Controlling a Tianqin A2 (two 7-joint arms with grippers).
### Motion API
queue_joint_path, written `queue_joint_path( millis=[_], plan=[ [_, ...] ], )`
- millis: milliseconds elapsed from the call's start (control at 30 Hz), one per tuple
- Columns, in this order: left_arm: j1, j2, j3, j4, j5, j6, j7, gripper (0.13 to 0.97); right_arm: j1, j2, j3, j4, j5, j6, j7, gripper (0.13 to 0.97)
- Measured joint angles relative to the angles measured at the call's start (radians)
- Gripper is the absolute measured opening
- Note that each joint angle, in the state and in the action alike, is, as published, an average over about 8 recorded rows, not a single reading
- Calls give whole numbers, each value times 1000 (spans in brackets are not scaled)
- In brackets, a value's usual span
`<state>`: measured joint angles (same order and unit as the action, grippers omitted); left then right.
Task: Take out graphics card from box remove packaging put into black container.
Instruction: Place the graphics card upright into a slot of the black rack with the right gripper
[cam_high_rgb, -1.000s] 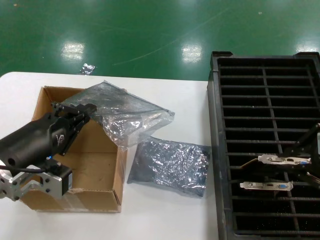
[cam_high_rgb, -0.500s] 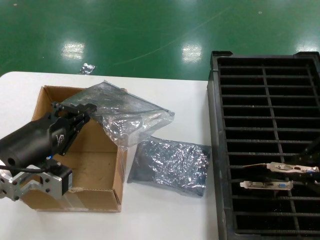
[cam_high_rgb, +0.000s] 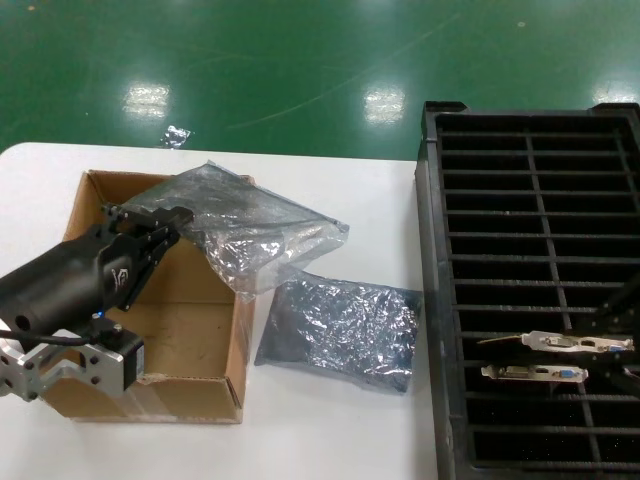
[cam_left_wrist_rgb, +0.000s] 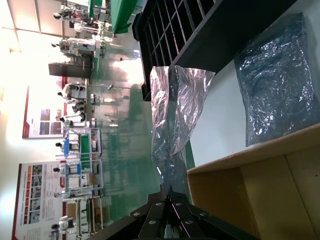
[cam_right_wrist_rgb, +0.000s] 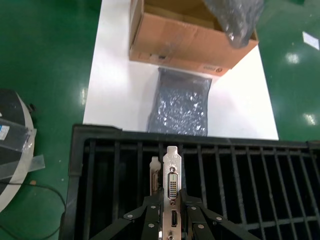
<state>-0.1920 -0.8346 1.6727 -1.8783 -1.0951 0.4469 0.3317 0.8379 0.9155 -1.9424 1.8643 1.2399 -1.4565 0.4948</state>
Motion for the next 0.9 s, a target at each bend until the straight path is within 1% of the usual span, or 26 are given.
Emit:
queue_joint_path(
  millis=[333, 700, 900],
  plan=[
    [0, 0, 0, 0, 0, 0, 0, 138, 51, -27, -8, 1, 21, -32, 45, 188],
    [0, 0, 0, 0, 0, 0, 0, 138, 117, -65, -38, -51, 15, -81, 108, 188],
    [0, 0, 0, 0, 0, 0, 0, 138, 162, -78, -74, -95, -2, -103, 106, 188]
  ],
)
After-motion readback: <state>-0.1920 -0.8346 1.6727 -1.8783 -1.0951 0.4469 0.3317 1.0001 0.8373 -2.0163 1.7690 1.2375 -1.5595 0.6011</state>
